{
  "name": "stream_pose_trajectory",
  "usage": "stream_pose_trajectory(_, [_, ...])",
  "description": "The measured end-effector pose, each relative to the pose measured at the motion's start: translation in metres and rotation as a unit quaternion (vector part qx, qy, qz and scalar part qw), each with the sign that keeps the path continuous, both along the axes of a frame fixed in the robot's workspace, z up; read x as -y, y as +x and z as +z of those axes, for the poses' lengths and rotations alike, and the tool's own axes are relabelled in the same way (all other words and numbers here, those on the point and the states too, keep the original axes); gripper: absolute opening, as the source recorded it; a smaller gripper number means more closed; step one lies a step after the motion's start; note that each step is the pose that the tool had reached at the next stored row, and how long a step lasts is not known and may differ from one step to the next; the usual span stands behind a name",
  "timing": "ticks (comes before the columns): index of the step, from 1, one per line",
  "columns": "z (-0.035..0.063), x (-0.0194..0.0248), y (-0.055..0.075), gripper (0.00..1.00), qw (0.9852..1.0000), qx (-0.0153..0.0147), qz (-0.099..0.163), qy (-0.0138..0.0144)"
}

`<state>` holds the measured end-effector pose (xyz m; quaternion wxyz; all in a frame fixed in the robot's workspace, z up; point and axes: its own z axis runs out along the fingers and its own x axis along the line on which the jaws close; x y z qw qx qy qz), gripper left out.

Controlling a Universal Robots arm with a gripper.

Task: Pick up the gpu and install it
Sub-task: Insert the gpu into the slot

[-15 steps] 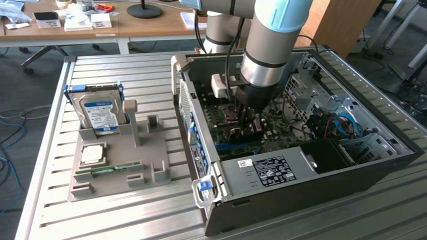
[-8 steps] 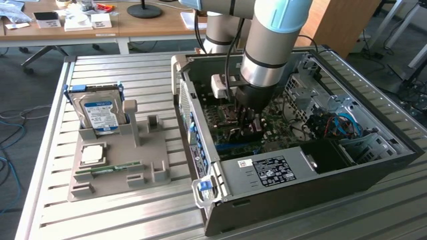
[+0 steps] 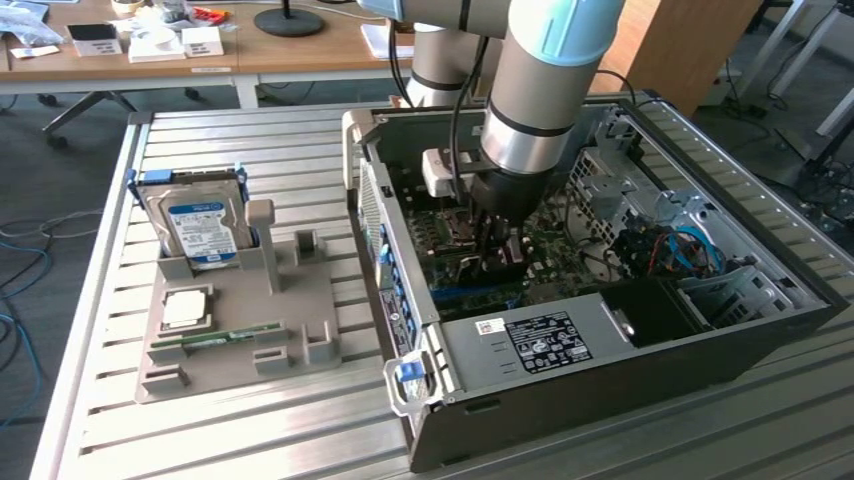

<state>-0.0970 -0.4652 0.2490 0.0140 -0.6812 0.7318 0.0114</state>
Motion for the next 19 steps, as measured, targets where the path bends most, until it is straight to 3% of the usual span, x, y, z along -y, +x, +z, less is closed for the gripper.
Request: stream_pose_trajectory(19, [-0.0019,-0.0010,0.0000,0.27,1.0000,0.0000,0.001,0.0000])
